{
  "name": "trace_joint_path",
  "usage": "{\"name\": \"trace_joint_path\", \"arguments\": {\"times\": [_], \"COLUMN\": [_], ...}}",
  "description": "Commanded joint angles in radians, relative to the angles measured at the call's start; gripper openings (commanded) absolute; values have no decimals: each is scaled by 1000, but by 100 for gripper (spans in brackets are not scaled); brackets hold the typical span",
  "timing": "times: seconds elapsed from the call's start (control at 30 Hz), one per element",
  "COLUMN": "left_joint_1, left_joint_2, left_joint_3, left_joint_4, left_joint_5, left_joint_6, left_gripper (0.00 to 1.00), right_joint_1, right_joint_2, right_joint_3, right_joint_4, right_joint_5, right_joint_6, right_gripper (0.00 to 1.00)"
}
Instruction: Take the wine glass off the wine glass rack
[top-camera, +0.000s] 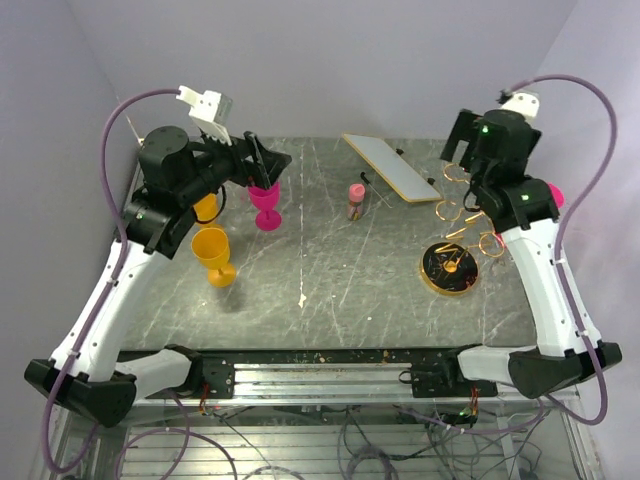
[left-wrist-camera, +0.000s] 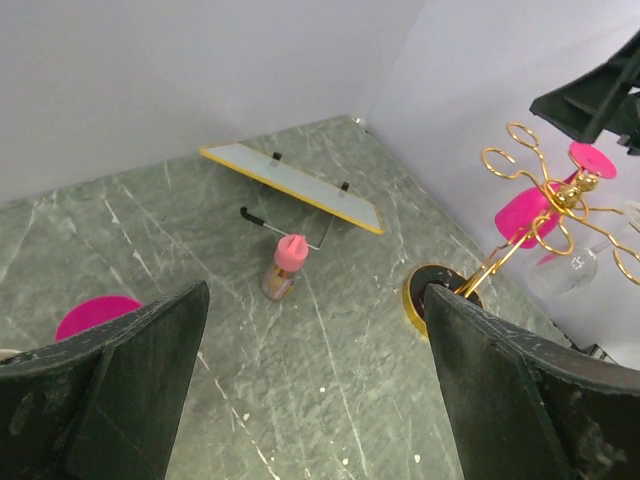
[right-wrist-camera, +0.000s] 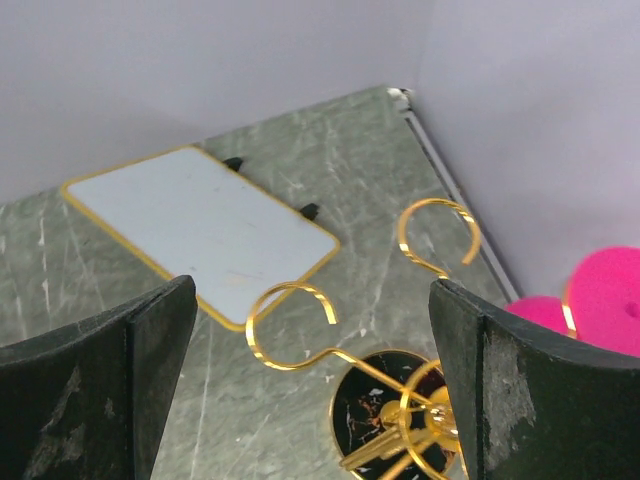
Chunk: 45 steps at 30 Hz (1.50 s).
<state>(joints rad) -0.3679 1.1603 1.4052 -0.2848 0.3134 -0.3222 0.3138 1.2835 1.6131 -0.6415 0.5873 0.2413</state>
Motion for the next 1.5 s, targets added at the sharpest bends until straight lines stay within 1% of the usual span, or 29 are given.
{"name": "trace_joint_path", "arguments": {"times": [0.0, 0.07, 0.17, 0.33, 0.43, 0.53, 0.63, 0.73, 0.87, 1.0, 1.13, 1.3, 1.37, 1.47], "left_joint_1": [-65, -102, -153, -225, -259, -276, -281, -281, -281, -281, -281, -282, -282, -284], "left_joint_2": [-53, -66, -89, -120, -134, -151, -164, -171, -173, -176, -176, -175, -173, -171], "left_joint_3": [-7, -17, -37, -49, -64, -82, -88, -91, -94, -94, -94, -95, -95, -94], "left_joint_4": [49, 46, 50, 49, 61, 73, 76, 77, 79, 76, 75, 75, 75, 75], "left_joint_5": [-62, -100, -149, -217, -218, -218, -235, -246, -256, -261, -270, -269, -274, -269], "left_joint_6": [61, 69, 84, 112, 109, 106, 108, 111, 115, 119, 123, 123, 124, 120], "left_gripper": [99, 99, 99, 99, 99, 99, 99, 99, 99, 99, 99, 99, 99, 99], "right_joint_1": [-95, -131, -160, -164, -164, -164, -164, -163, -163, -164, -165, -165, -165, -165], "right_joint_2": [-47, -78, -154, -338, -409, -442, -458, -453, -395, -365, -346, -367, -378, -392], "right_joint_3": [67, 81, 51, -59, -125, -180, -236, -274, -260, -246, -241, -270, -283, -308], "right_joint_4": [-118, -160, -208, -288, -339, -392, -409, -396, -479, -520, -638, -641, -637, -580], "right_joint_5": [0, 67, 185, 362, 394, 408, 446, 472, 517, 516, 555, 599, 606, 609], "right_joint_6": [114, 160, 220, 362, 435, 526, 592, 605, 692, 725, 833, 848, 860, 821], "right_gripper": [100, 100, 98, 90, 88, 88, 87, 85, 85, 85, 82, 79, 75, 71]}}
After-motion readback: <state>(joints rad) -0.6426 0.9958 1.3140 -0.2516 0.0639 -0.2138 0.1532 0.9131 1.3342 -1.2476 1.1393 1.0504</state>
